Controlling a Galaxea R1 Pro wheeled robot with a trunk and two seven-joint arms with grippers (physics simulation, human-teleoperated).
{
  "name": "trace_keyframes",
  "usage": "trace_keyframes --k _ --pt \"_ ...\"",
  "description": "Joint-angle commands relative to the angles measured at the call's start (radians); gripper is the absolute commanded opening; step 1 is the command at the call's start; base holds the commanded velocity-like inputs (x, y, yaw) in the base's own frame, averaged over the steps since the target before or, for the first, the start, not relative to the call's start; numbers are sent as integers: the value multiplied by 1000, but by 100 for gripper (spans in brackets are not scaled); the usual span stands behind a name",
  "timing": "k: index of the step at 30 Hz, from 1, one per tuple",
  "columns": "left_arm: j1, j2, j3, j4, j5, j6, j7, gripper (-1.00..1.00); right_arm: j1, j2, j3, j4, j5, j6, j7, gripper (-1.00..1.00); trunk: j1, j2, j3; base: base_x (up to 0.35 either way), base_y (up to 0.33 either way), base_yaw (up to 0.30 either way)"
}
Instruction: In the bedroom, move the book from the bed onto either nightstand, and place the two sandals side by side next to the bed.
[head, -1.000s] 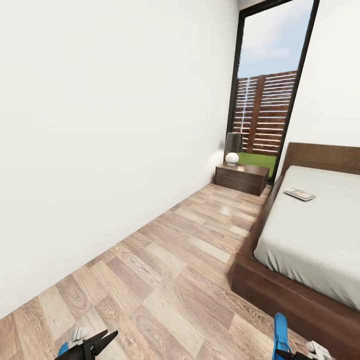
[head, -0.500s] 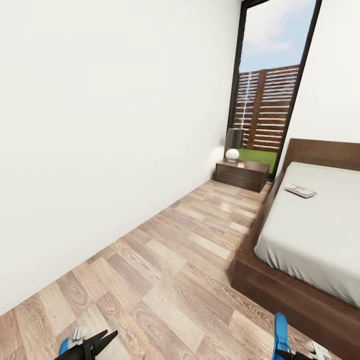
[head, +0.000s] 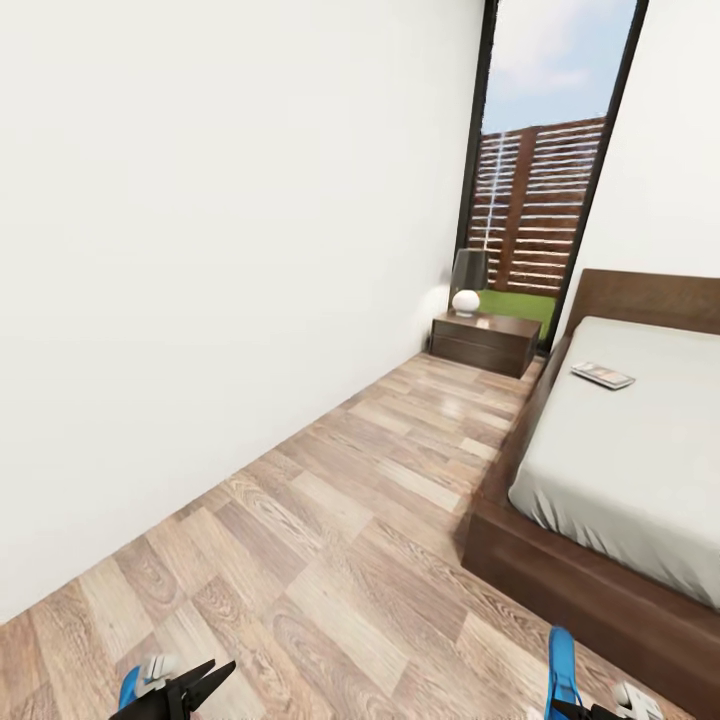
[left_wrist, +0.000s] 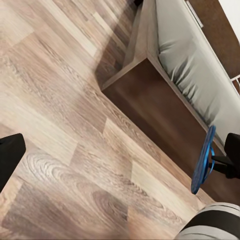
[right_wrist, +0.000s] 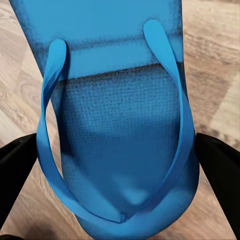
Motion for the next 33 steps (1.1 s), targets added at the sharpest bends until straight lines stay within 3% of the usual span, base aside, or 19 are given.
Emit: trace_keyframes --k 1,33 --pt "0 0 1 0 4 11 -3 100 0 0 -7 0 -1 11 4 -100 0 0 -3 0 0 0" --pt "0 -1 -1 0 4 10 -2 100 0 1 -7 1 -1 9 4 -100 0 0 -34 0 0 0"
